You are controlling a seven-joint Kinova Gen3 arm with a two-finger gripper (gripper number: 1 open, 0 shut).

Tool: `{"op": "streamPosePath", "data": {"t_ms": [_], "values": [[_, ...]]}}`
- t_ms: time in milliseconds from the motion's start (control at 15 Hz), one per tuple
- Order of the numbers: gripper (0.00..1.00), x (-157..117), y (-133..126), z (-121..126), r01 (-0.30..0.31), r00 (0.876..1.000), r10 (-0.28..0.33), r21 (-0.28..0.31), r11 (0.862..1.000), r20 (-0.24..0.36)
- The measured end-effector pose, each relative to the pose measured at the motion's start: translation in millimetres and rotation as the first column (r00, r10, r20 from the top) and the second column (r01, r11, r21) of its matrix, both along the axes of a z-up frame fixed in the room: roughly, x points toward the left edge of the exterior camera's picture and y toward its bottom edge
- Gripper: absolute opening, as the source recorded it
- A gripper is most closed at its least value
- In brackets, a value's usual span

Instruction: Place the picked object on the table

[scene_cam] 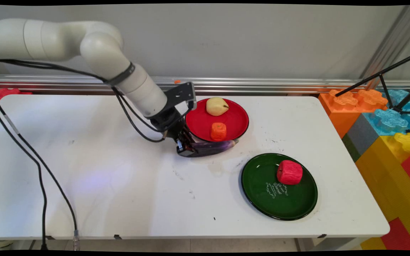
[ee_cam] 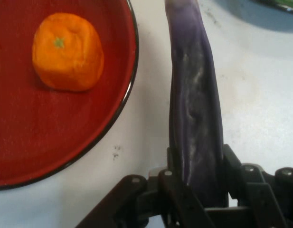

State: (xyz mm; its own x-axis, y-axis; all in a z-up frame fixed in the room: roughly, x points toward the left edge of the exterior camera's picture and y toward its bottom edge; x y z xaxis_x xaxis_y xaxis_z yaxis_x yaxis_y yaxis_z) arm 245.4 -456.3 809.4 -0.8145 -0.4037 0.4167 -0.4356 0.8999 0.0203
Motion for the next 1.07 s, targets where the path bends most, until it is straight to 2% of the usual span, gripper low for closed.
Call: {"op": "streamPosePath", "data": {"t_ms": [533,1067], "values": [[0.00,0.0,3.4,-31.0,-0.002,1.000,0.002,-0.023,1.000,-0.002],[0.00,-2.7,4.4,-39.7,0.003,1.000,-0.004,-0.042,0.999,-0.013]]}}
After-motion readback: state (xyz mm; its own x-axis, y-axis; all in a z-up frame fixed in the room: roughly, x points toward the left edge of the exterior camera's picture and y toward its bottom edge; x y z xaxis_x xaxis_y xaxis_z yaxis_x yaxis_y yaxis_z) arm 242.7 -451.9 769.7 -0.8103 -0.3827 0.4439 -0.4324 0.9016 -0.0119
